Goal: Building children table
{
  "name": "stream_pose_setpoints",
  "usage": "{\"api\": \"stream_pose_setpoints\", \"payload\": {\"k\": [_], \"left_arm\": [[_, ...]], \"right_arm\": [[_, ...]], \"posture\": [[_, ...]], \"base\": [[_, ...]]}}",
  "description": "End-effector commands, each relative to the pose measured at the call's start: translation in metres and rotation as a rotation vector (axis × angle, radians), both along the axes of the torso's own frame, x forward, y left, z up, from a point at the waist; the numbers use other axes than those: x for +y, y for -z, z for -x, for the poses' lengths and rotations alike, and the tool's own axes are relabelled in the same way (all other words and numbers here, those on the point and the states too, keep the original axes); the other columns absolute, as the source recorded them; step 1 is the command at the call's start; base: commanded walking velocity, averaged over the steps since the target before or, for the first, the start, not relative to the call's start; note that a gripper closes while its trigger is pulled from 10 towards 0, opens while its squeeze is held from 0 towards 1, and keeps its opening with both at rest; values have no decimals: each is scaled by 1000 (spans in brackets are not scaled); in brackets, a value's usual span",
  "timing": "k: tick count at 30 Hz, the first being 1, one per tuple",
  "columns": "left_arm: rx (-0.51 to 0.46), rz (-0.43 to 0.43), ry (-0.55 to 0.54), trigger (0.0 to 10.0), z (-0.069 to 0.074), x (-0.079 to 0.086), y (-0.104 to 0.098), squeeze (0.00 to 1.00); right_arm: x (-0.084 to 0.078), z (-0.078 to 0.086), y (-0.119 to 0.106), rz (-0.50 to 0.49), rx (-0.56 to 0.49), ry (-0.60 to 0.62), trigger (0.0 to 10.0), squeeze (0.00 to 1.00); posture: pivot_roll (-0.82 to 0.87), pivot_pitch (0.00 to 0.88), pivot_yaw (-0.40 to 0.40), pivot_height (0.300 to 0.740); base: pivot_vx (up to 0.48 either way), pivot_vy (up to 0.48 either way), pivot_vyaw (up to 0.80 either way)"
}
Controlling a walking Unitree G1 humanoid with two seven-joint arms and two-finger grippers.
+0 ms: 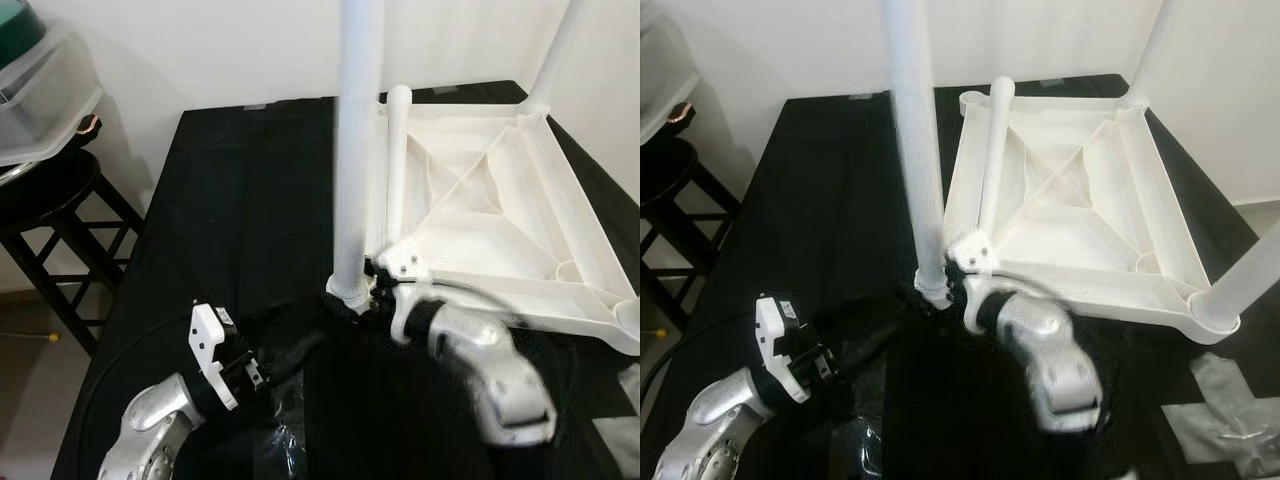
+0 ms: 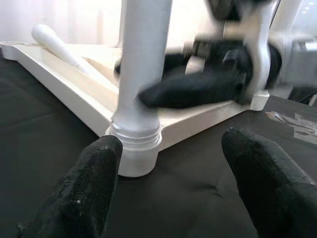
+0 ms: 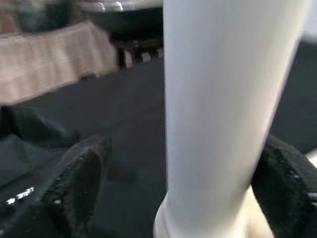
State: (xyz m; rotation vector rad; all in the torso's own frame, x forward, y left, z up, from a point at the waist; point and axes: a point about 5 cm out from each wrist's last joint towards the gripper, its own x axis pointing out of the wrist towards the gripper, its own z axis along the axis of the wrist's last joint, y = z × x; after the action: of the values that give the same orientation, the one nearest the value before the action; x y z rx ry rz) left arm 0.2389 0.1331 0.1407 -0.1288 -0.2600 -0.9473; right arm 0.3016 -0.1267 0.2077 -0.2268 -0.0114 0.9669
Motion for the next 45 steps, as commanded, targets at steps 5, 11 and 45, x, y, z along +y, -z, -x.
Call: {"api": "stream_pose_setpoints", "payload": {"k": [5,11,45], "left_arm": [[15,-17,-1,10000,2,0,6,0],[17,-18,1,10000,3,0,7,0],[19,-20,1,10000,2,2,7,0]], "right_arm": [[-13,-27,-8,71,5,-141,10000,0],[-13,-32,-17,33,42,-258,10000,0],[9,14,65,101,75,497,0,0]], "posture": [[3,155,44,740],[13,150,41,740],[-19,149,52,740]], "base": [[0,0,0],[0,0,0],[0,0,0]]}}
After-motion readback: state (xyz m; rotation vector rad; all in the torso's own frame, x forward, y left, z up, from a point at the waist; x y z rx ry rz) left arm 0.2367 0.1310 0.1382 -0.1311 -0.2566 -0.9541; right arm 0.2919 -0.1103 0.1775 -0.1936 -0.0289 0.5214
